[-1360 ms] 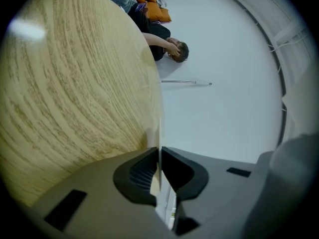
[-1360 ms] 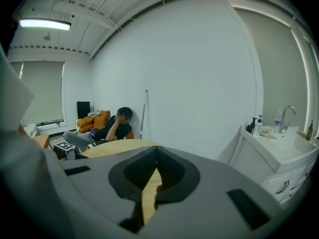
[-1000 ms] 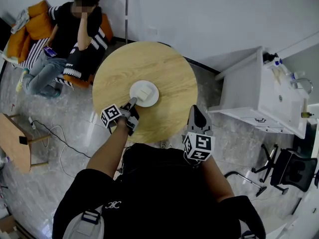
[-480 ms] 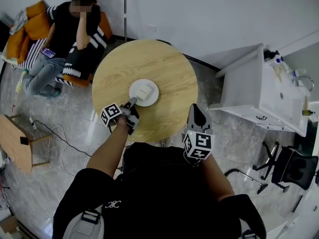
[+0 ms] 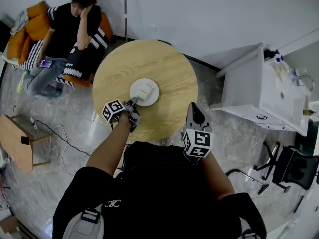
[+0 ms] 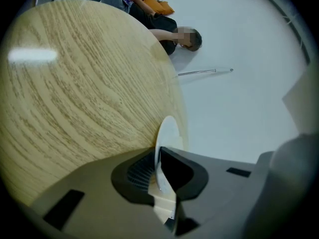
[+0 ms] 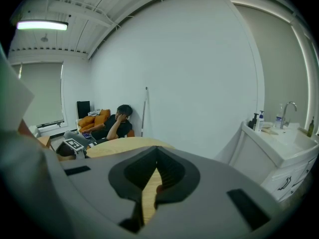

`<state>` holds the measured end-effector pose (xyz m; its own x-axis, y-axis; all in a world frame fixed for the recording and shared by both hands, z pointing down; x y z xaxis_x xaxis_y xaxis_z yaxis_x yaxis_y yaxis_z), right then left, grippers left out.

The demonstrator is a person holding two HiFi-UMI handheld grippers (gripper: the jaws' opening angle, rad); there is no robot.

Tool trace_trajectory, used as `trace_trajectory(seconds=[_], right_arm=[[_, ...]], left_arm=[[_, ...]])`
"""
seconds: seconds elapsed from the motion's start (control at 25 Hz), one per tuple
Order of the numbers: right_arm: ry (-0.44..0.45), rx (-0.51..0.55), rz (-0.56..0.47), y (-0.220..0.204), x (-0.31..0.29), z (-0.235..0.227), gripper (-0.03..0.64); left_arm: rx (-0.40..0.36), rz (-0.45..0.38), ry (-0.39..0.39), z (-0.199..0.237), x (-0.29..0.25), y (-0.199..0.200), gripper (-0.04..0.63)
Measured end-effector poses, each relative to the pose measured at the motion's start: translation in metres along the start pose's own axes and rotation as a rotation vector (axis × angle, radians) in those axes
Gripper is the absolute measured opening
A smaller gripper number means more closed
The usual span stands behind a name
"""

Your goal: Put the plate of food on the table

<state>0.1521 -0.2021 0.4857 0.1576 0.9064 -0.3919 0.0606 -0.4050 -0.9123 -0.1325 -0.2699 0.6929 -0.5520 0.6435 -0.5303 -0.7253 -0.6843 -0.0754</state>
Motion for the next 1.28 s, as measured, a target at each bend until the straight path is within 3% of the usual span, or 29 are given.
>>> trace_trajectory(seconds=[0.24, 0.6, 0.92, 1.28], right_arm=[[-0.003, -0.01, 0.003, -0.001, 0.005, -0.003, 0.008], [0.023, -0.029, -0.004, -0.001, 0.01, -0.008, 0.008], [0.058, -0.029, -0.004, 0.0, 0.008, -0.006, 0.008], [0.073, -0.026, 0.009, -0.003, 0.005, -0.003, 0.008]], left_arm=[[-0.054, -0.01, 0.111, -0.006, 0.0, 0.002, 0.029], [-0.178, -0.023, 0.189, -0.011, 0.002, 0.001, 0.04], [-0.299, -0.086, 0.362, -0.016, 0.008, 0.003, 0.063], [-0.382, -0.128, 0.376, -0.017, 0.018, 0.011, 0.077]])
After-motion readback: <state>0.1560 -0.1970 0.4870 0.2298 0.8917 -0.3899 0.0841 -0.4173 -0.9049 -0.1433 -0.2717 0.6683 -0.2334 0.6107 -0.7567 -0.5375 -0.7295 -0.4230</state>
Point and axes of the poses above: the fingertips, and each gripper's own axes: x backward along the fingers, z to its left, y out of its top, the point moved 6 cm from there along x, backward along the fingers, and after that the axes turned 7 degrees about -x, right-handed, at the moved point
